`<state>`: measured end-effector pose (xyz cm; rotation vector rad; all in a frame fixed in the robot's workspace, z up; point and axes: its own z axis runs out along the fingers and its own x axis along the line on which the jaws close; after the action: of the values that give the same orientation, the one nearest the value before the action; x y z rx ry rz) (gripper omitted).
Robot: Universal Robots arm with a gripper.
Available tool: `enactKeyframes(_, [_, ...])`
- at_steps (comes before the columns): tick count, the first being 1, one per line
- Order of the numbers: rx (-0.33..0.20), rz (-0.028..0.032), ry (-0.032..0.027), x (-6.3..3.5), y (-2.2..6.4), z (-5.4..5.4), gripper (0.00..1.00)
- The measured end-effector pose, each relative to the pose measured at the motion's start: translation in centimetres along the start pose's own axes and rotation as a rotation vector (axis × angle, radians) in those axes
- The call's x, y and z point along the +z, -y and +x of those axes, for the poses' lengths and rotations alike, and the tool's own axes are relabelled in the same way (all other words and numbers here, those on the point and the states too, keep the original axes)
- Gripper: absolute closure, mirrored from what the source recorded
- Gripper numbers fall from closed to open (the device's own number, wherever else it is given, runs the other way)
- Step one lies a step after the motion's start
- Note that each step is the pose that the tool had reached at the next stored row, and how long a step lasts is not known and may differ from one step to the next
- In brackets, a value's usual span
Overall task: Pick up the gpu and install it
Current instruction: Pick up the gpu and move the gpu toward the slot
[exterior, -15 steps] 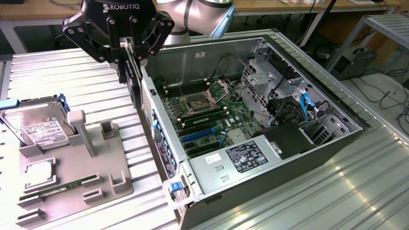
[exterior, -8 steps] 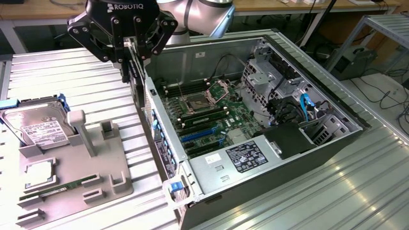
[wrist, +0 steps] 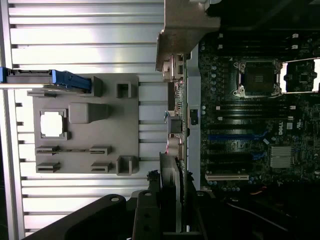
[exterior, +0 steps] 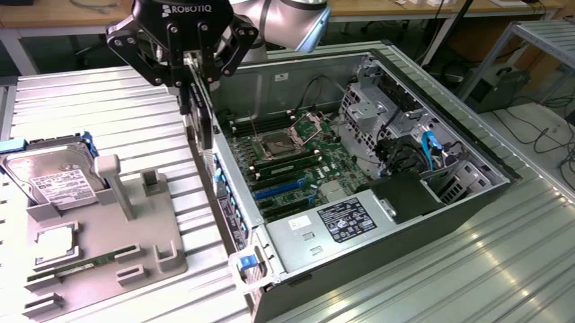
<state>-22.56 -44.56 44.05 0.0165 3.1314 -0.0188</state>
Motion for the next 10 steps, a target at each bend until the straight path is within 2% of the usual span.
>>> enactKeyframes(10, [0.0, 0.0, 0.0, 0.01, -0.01, -0.96, 0.72])
